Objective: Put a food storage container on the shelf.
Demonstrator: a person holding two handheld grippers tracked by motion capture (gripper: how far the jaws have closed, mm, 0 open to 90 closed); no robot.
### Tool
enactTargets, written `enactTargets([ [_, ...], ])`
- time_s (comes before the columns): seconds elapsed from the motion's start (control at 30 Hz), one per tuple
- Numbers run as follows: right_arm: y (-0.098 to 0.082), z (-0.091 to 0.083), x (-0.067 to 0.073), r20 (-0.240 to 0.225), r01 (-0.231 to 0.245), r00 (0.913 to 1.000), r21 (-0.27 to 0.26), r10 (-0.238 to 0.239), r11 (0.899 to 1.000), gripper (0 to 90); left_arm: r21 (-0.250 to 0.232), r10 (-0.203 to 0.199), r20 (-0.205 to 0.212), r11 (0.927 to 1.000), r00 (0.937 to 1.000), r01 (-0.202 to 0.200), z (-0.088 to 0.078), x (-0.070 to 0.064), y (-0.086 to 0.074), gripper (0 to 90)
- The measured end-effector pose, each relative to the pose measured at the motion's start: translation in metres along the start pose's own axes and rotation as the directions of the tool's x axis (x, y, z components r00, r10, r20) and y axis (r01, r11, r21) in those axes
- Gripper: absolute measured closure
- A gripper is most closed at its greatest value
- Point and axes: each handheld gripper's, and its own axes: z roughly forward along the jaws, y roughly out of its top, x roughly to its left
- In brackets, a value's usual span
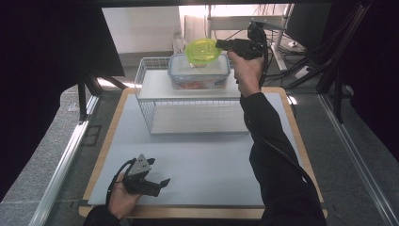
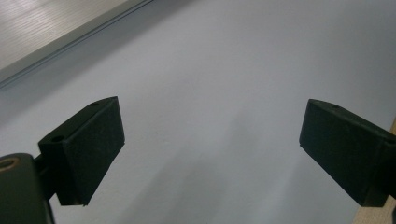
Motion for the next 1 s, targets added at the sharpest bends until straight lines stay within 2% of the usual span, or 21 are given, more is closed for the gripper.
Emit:
enactTargets([
  [0.13, -0.002, 0.0, -0.001, 0.013, 0.024, 0.9996, 0.008, -0.024, 1.0, 69.6, 0.005, 0.001, 0.0, 1.0, 1.0, -0.001, 0.001, 0.0, 0.0, 6.5],
  [0.23, -0.001, -0.003, -0.001, 0.022, 0.06, 0.9979, -0.006, -0.06, 0.998, 62.8, 0.004, 0.004, -0.001, 1.0, 1.0, -0.004, 0.0, -0.001, 0.0, 6.5],
  [0.3, 0.001, -0.009, 0.0, 0.036, 0.103, 0.9941, -0.016, -0.102, 0.995, 59.6, 0.004, 0.003, 0.0, 1.0, 1.0, -0.003, 0.0, 0.0, 0.0, 6.5],
  [0.4, 0.0, -0.02, 0.002, 0.065, 0.163, 0.9848, -0.022, -0.161, 0.986, 62.7, 0.005, 0.004, -0.001, 1.0, 1.0, -0.004, 0.001, -0.001, 0.0, 6.5],
  [0.47, -0.003, -0.029, 0.005, 0.092, 0.215, 0.973, -0.023, -0.212, 0.976, 67.9, 0.006, 0.006, -0.002, 1.0, 1.0, -0.006, 0.001, -0.001, 0.0, 6.5],
  [0.5, -0.006, -0.034, 0.006, 0.099, 0.237, 0.9673, -0.02, -0.234, 0.971, 73.2, 0.007, 0.006, -0.001, 1.0, 1.0, -0.006, 0.001, -0.001, 0.0, 6.5],
  [0.6, -0.02, -0.044, 0.012, 0.125, 0.323, 0.9387, 0.009, -0.321, 0.946, 84.8, 0.011, 0.009, 0.0, 0.9999, 1.0, -0.009, 0.001, -0.001, 0.0, 6.6],
  [0.67, -0.029, -0.046, 0.015, 0.115, 0.353, 0.9281, 0.031, -0.354, 0.935, 89.0, 0.013, 0.01, 0.0, 0.9999, 1.0, -0.01, 0.002, -0.001, 0.0, 6.6],
  [0.73, -0.041, -0.043, 0.019, 0.093, 0.383, 0.9174, 0.062, -0.387, 0.922, 90.0, 0.013, 0.01, 0.0, 0.9999, 0.9999, -0.01, 0.002, -0.001, 0.0, 6.6],
  [0.8, -0.052, -0.034, 0.025, 0.081, 0.427, 0.8957, 0.115, -0.437, 0.897, 90.0, 0.016, 0.011, 0.001, 0.9998, 0.9999, -0.011, 0.002, -0.001, 0.0, 6.6],
  [0.87, -0.061, -0.024, 0.031, 0.083, 0.483, 0.8632, 0.149, -0.498, 0.863, 90.0, 0.014, 0.011, 0.0, 0.9998, 0.9999, -0.011, 0.002, -0.002, 0.0, 6.6],
  [0.97, -0.066, -0.014, 0.037, 0.083, 0.509, 0.8461, 0.166, -0.526, 0.844, 90.0, 0.014, 0.012, -0.001, 0.9998, 0.9999, -0.012, 0.002, -0.002, 0.0, 6.6],
  [1.0, -0.066, -0.011, 0.039, 0.08, 0.511, 0.845, 0.171, -0.529, 0.842, 90.0, 0.015, 0.012, -0.002, 0.9998, 0.9999, -0.012, 0.002, -0.002, 0.0, 6.6],
])
